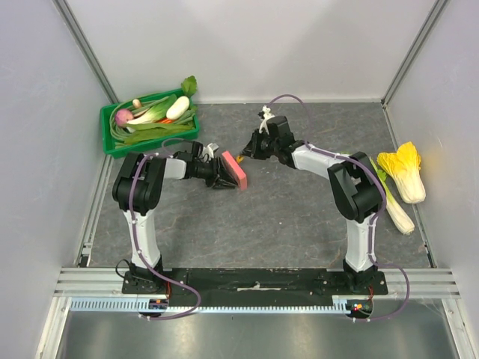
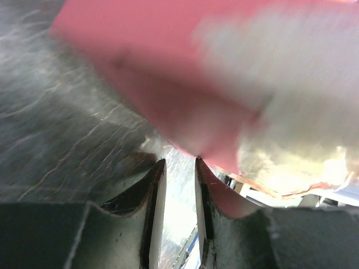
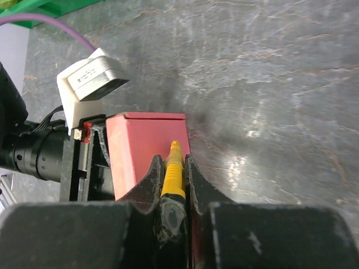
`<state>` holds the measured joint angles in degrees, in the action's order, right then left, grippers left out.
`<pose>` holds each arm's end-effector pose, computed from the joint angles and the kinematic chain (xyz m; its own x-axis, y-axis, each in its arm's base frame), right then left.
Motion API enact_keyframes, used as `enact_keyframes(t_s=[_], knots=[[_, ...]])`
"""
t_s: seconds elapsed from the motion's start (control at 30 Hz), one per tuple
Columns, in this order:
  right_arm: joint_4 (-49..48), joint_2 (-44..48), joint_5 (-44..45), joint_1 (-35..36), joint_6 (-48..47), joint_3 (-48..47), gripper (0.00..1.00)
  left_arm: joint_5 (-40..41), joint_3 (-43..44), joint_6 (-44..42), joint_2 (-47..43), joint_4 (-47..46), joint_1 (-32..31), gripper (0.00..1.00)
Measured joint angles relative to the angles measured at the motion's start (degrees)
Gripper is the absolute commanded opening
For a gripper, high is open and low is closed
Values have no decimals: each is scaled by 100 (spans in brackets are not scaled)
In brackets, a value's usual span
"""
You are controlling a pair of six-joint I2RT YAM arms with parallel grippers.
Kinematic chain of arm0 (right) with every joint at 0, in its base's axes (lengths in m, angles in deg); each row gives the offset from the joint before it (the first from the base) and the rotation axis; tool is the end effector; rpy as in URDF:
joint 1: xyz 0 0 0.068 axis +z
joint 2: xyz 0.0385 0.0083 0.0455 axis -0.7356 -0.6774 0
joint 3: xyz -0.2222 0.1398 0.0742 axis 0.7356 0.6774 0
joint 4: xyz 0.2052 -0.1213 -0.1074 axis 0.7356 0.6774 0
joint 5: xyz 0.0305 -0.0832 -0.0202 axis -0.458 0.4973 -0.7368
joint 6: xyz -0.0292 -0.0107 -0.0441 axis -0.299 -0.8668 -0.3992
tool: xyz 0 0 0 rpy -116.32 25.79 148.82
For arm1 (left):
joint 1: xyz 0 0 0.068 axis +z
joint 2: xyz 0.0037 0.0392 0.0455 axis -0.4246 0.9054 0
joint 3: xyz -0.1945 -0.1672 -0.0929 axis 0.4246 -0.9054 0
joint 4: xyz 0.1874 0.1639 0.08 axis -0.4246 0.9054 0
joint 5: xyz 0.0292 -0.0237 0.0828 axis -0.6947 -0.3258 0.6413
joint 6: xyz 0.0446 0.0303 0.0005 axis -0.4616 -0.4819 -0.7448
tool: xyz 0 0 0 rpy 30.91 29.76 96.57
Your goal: Unpack the express box
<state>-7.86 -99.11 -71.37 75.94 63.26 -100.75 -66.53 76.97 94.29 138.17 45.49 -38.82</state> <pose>0.3944 0.2272 0.1922 -0.7953 0.2368 -0.5580 -0.2381 0.7245 0.6468 0.3627 -0.1174 0.0966 -0.9904 -0.1287 -0.0510 -0.0218 0.5088 -0.8606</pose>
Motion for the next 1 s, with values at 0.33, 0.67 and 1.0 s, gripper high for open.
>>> enact_keyframes(t_s=[0.33,0.67,1.0], knots=[[-48,-177,-31,184,-66,-140,0,175,-140,444,-83,-599,-116,41],[273,-162,-20,197,-297,-675,0,1408,-378,343,-1003,-57,-107,42],[422,105,42,208,-304,-433,0,2518,-450,173,-1484,717,-85,40]])
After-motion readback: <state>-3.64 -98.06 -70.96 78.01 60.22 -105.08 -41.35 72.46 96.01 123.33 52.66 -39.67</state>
